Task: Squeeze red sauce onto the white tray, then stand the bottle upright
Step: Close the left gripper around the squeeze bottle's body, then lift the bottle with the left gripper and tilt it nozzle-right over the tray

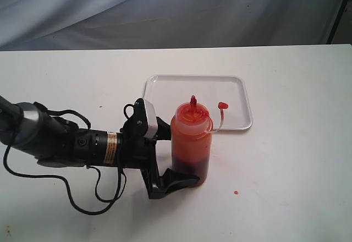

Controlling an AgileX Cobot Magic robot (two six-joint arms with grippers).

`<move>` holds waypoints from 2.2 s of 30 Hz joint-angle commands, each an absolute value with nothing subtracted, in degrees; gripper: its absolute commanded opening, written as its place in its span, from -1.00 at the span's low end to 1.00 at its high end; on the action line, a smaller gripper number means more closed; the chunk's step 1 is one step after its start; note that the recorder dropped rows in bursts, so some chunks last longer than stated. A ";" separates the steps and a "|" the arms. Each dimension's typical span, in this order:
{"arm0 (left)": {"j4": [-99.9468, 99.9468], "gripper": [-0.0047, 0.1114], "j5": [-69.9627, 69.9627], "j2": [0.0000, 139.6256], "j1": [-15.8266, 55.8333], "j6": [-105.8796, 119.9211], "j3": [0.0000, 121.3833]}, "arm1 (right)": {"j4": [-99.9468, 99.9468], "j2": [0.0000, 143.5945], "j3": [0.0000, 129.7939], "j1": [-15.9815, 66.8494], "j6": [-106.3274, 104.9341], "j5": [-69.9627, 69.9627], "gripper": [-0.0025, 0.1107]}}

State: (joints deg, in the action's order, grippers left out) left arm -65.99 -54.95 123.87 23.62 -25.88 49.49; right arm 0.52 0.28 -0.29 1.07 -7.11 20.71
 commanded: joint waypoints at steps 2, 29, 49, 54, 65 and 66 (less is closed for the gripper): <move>-63.88 0.88 -56.65 125.42 23.98 -23.91 51.00 | 0.42 0.00 0.00 0.66 -7.12 20.28 -0.96; -62.72 0.88 -52.41 125.42 26.89 -23.89 53.02 | 0.42 0.00 0.00 0.66 -7.12 20.28 -0.96; -58.41 0.00 -50.52 125.42 29.91 -23.33 53.02 | 0.42 0.00 0.00 0.66 -7.19 20.28 -0.96; -58.41 -0.51 -50.52 125.42 29.91 -23.33 53.02 | 0.42 0.00 0.00 0.66 -7.19 20.28 -0.96; -57.02 -0.92 -48.85 125.42 29.91 -18.91 53.02 | 0.42 0.00 0.00 0.66 -7.05 20.28 -0.96; -57.02 -0.92 -48.40 125.29 29.68 -18.65 53.02 | 0.42 0.00 0.00 0.66 -7.05 20.28 -0.96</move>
